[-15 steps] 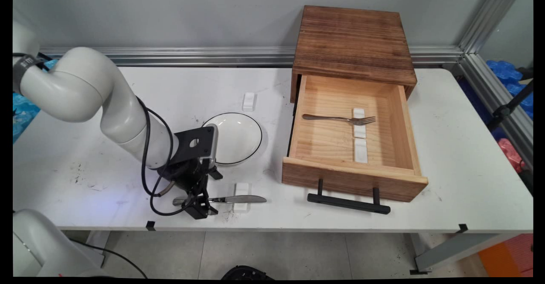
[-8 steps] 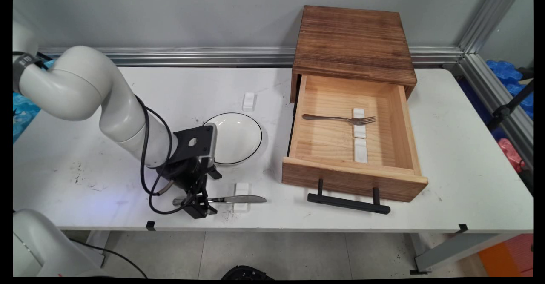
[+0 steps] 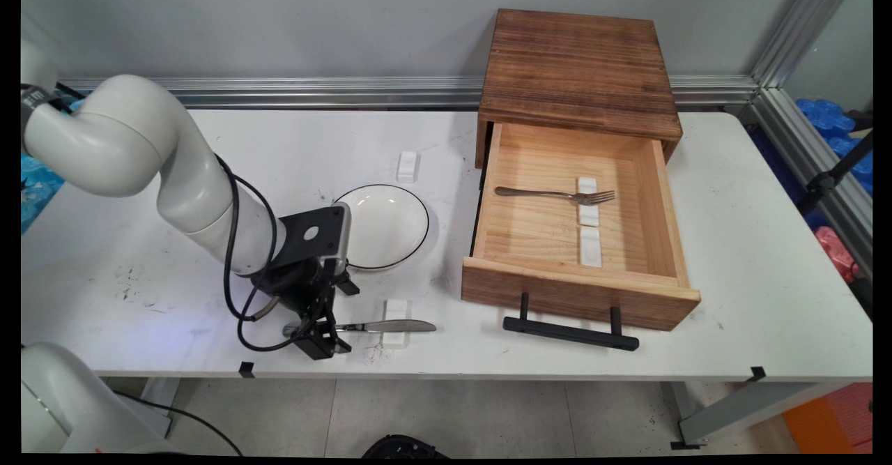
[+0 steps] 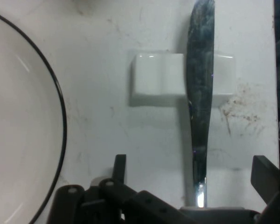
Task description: Pick up the knife from the right of the white plate
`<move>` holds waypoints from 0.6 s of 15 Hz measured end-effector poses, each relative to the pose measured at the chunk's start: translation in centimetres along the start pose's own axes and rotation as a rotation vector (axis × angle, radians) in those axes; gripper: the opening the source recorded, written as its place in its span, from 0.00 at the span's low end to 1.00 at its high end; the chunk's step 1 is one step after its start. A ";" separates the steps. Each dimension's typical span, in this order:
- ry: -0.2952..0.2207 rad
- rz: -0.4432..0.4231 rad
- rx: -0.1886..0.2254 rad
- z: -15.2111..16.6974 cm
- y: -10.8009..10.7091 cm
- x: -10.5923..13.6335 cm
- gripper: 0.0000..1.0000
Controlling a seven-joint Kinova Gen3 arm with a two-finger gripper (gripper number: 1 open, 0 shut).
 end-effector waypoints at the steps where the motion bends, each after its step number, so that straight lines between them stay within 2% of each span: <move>1: 0.000 0.000 -0.001 0.0 0.0 0.0 1.00; 7: 0.007 -0.002 -0.006 0.1 0.0 0.0 1.00; 8: 0.008 -0.003 -0.007 0.1 0.0 0.0 0.00; 9: 0.009 -0.003 -0.007 0.1 0.0 0.1 0.00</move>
